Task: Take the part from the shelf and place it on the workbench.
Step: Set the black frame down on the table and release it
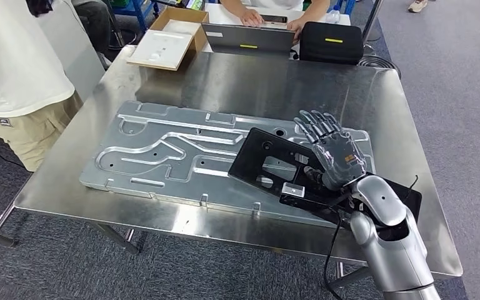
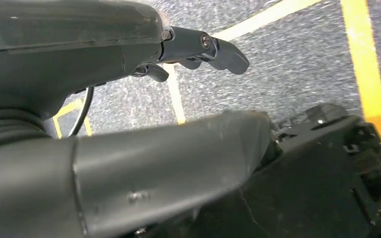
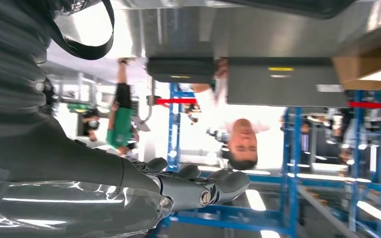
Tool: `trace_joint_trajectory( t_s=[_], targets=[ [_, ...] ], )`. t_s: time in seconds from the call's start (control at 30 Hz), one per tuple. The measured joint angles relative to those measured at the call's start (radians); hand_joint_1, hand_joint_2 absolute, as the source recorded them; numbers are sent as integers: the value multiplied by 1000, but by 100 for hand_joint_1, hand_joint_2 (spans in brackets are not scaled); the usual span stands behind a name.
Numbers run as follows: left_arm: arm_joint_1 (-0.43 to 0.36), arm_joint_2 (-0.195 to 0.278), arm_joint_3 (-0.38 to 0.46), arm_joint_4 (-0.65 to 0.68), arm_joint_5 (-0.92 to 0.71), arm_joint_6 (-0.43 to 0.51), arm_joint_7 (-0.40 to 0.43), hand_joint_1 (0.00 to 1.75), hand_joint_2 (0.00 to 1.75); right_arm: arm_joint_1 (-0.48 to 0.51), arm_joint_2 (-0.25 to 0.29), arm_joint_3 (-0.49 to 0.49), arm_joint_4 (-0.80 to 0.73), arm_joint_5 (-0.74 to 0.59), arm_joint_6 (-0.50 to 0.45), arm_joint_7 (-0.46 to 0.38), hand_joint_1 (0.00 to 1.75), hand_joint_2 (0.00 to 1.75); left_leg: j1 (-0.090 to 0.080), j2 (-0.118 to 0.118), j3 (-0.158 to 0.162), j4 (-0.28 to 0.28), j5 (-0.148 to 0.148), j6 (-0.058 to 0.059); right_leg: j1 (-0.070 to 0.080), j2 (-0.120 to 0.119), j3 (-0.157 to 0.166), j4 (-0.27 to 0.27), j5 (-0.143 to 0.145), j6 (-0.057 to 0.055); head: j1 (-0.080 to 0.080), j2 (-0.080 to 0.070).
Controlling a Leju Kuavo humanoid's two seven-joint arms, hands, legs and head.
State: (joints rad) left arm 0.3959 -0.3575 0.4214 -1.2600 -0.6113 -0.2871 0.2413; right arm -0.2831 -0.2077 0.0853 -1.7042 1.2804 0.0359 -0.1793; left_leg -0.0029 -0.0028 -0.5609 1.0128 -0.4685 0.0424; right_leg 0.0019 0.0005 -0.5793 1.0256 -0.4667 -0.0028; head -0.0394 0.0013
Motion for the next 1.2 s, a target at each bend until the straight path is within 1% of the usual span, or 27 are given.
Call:
trace_joint_trajectory(
  t_s=[0.07, 0.1, 0.17, 0.2, 0.23, 0.27, 0.33, 0.37, 0.4, 0.47, 0.53, 0.57, 0.6, 0.63, 0.67, 0.7, 0.73, 0.77, 0.8, 0.83, 0.9, 0.93, 1.03, 1.07, 1.1, 1.13, 1.2],
  targets=[
    [2, -1, -4, 0, 11, 1, 6, 0, 0, -1, 2, -1, -2, 1, 0, 0, 0, 175, 6, 1, 5, -14, 9, 7, -2, 0, -9, 26, -22, 11, 0, 0],
    [2, -1, -7, 0, 17, 1, 7, 0, 0, -1, 2, -2, -3, 1, 0, 0, 0, 175, 9, 2, 7, -20, 13, 10, -4, 0, -26, 65, -47, 17, 0, 0],
    [3, -1, -12, 0, 24, 1, 7, 0, 0, 1, 2, -3, -2, 1, 0, 0, 0, 175, 8, 2, 6, -21, 14, 12, -11, 0, -84, 187, -110, 27, 0, 0],
    [4, -1, -14, 0, 26, 1, 7, 0, 0, 3, 3, -4, -2, 1, 0, 0, 0, 175, 8, 2, 5, -20, 14, 12, -15, 0, -110, 241, -129, 31, 0, 0],
    [4, -1, -15, 0, 28, 1, 7, 0, 0, 5, 3, -4, -1, 1, 0, 0, 0, 175, 8, 2, 5, -18, 13, 11, -19, 0, -123, 265, -129, 35, 0, 0],
    [5, -1, -16, 0, 30, 1, 7, 0, 0, 6, 3, -4, 0, 1, 1, 0, 0, 175, 9, 2, 5, -16, 12, 10, -22, 0, -117, 251, -108, 39, 0, 0],
    [5, -1, -20, 0, 36, 2, 7, 0, 0, 6, 3, -6, 1, 1, 1, 0, 0, 175, 11, 1, 5, -8, 6, 3, -29, -1, -55, 126, -41, 43, 0, 0],
    [5, -1, -22, 0, 40, 3, 8, 0, 0, 6, 4, -8, 1, 1, 0, 0, 0, 175, 10, 0, 4, -2, 2, -2, -28, -1, -25, 64, -17, 42, 0, 0],
    [6, -1, -23, 0, 43, 4, 8, 0, 0, 6, 4, -11, 1, 1, 0, 0, 0, 175, 9, -1, 3, 2, -1, -7, -27, 0, -6, 23, -5, 38, 0, 0],
    [7, -1, -26, 0, 48, 8, 10, 0, 0, 6, 5, -15, 0, 1, 0, 1, 0, 175, 7, -2, 1, 3, -2, -17, -20, 3, -2, 9, -6, 26, 0, 0],
    [9, -1, -27, 0, 50, 12, 13, 0, 0, 7, 5, -17, 0, 1, 0, 1, 0, 175, 8, -2, 1, 6, -7, -26, -22, 4, -3, 7, -4, 12, 0, 0],
    [10, -1, -28, 0, 51, 14, 13, 0, 0, 7, 6, -17, -2, 2, 0, 1, 0, 175, 9, -2, -6, 23, -20, -31, -24, 4, -2, 5, -3, 5, 0, 0],
    [11, -1, -30, 0, 53, 16, 14, 0, 0, 7, 8, -17, -3, 2, 0, 1, 0, 175, 10, -2, -21, 57, -43, -36, -25, 3, -1, 3, -1, -2, 0, 0],
    [11, -1, -31, 0, 55, 17, 15, 0, 0, 8, 10, -17, -4, 3, 0, 2, 0, 175, 12, -1, -45, 112, -75, -39, -24, 1, -1, 2, -1, -7, 0, 0],
    [12, -1, -33, 0, 56, 17, 15, 0, 0, 9, 11, -17, -5, 4, 0, 2, 0, 175, 12, -1, -78, 182, -109, -42, -23, 0, -2, 2, -1, -10, 0, 0],
    [13, -1, -34, 0, 56, 18, 16, 0, 0, 11, 13, -17, -5, 4, 0, 2, 0, 175, 13, -1, -107, 245, -132, -43, -21, 0, -3, 3, -2, -12, 0, 0],
    [14, -1, -34, 0, 56, 18, 17, 0, 0, 12, 14, -17, -5, 4, 0, 2, 0, 175, 13, -1, -127, 285, -141, -43, -19, 0, -3, 3, -2, -12, 0, 0],
    [15, -1, -35, 0, 57, 18, 17, 0, 0, 14, 16, -17, -5, 4, 0, 2, 0, 175, 13, -1, -128, 288, -129, -41, -17, 0, -2, 3, -2, -12, 0, 0],
    [16, -1, -35, 0, 57, 18, 17, 0, 0, 15, 17, -17, -5, 4, 0, 2, 0, 175, 12, -1, -110, 248, -99, -37, -15, 1, 0, 3, -2, -12, 0, 0],
    [16, -1, -35, 0, 57, 18, 17, 0, 0, 15, 18, -18, -5, 4, 0, 2, 0, 175, 12, -1, -78, 180, -61, -31, -14, 2, 2, 3, -3, -12, 0, 0],
    [16, -1, -36, 0, 58, 18, 17, 0, 0, 15, 20, -18, -6, 4, 0, 2, 0, 175, 8, -2, -19, 54, -13, -18, -11, 3, 2, 4, -5, -8, 0, 0],
    [16, -1, -36, 0, 58, 18, 17, 0, 0, 15, 20, -19, -6, 5, 0, 3, 0, 175, 5, -2, -6, 21, -6, -14, -12, 3, 0, 5, -4, -4, 0, 0],
    [18, -1, -37, 0, 58, 19, 18, 0, 0, 16, 22, -21, -6, 11, 0, 5, 0, 175, 2, -2, -2, 1, 1, -6, -13, 4, -2, 5, -3, 14, 0, 0],
    [19, -1, -38, 0, 59, 19, 18, 0, 0, 17, 23, -23, -7, 16, 0, 7, 0, 175, 4, -1, 0, -5, 7, -1, -14, 4, -4, 13, -13, 19, 0, 0],
    [19, -2, -40, 0, 62, 21, 19, 0, 0, 17, 24, -26, -7, 21, 2, 9, 0, 175, 6, 0, 2, -11, 13, 4, -14, 4, -12, 38, -34, 24, 0, 0],
    [18, -2, -41, 0, 64, 22, 20, 0, 0, 19, 24, -29, -7, 26, 4, 12, 0, 175, 8, 1, 1, -14, 18, 7, -15, 4, -30, 83, -67, 28, 0, 0],
    [18, -2, -42, 0, 67, 24, 23, 0, 0, 28, 26, -33, -6, 35, 8, 16, 0, 175, 7, 2, -5, -13, 21, 11, -17, 3, -83, 210, -136, 36, 0, 0]
  ],
)
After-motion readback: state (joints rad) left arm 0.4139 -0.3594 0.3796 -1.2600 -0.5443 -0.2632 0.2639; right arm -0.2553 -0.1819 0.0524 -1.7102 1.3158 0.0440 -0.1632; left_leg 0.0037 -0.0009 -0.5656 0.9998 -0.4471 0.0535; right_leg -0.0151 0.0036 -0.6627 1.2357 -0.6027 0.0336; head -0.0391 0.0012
